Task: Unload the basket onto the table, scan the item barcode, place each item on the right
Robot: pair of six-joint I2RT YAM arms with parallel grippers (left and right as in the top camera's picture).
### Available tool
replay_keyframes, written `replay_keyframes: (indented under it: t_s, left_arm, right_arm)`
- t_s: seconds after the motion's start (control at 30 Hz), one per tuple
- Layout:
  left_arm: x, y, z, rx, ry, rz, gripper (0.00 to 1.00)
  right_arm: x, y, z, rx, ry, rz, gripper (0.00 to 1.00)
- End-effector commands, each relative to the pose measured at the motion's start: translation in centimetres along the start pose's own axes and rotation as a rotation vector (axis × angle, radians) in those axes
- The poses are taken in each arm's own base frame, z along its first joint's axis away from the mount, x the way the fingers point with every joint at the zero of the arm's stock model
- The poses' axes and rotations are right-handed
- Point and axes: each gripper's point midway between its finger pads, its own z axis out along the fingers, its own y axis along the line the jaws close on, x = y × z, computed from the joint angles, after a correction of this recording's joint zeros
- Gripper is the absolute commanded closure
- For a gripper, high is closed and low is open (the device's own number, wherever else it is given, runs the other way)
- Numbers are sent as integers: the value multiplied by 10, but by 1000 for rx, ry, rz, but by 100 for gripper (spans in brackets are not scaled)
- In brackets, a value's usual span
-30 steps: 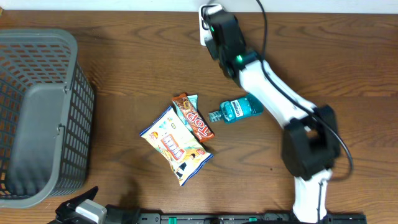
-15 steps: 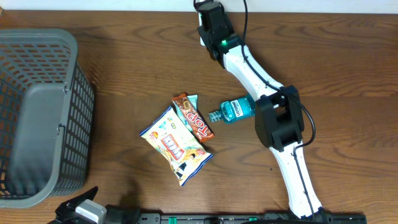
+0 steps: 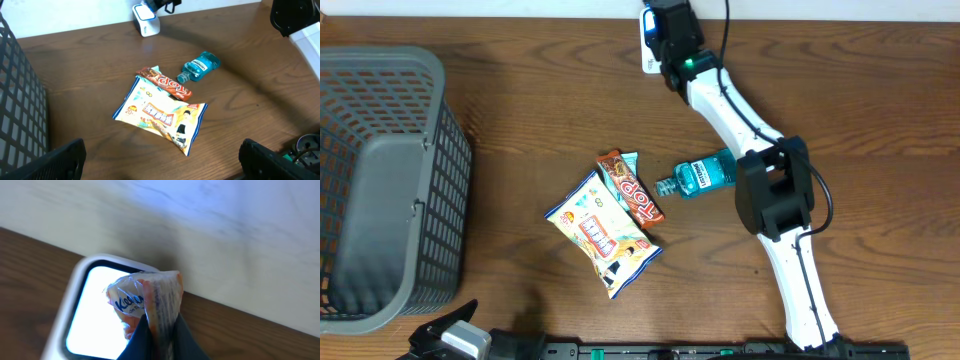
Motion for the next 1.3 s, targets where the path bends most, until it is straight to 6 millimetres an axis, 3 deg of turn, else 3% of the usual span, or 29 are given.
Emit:
replay_keyframes:
  t_s: [0.0,0.13,0.27,0.37,0.47,0.63,0.73,0.9,1.07,1.2,1.27]
  left_arm:
    - [-2,-2,-2,11,-10,5,2]
    - [-2,-2,-2,11,-10,5,2]
    - [-2,-2,-2,11,-10,5,2]
    - [-2,-2,-2,11,-10,5,2]
    - [-2,-2,-2,11,-10,5,2]
    - [-2,-2,-2,11,-10,5,2]
    - [-2,-2,-2,11,-10,5,2]
    - [-2,-2,-2,12,-10,5,2]
    - [-2,-2,-2,11,-10,5,2]
    - [-2,-2,-2,11,-10,5,2]
    - [-2,-2,-2,11,-10,5,2]
  right_arm:
    - [0,-14,7,17,-5,5,96]
    - [8,-11,9,3,17,-13,99]
    - [-7,-35,-7,139,18,26,99]
    - [-13,-67,-34,278,65,44,99]
    - [-9,-110,-73,448,166,35,99]
    - [23,-176,-115,555,357,40,99]
    - [61,-229,-128,621,496,70,99]
    - [145,-309,-135,664,694,233,99]
    - [237,-367,-145,652,843,415,99]
    - [318,-416,-177,724,967,535,98]
    - [346,-430,-190,733,1000,597,98]
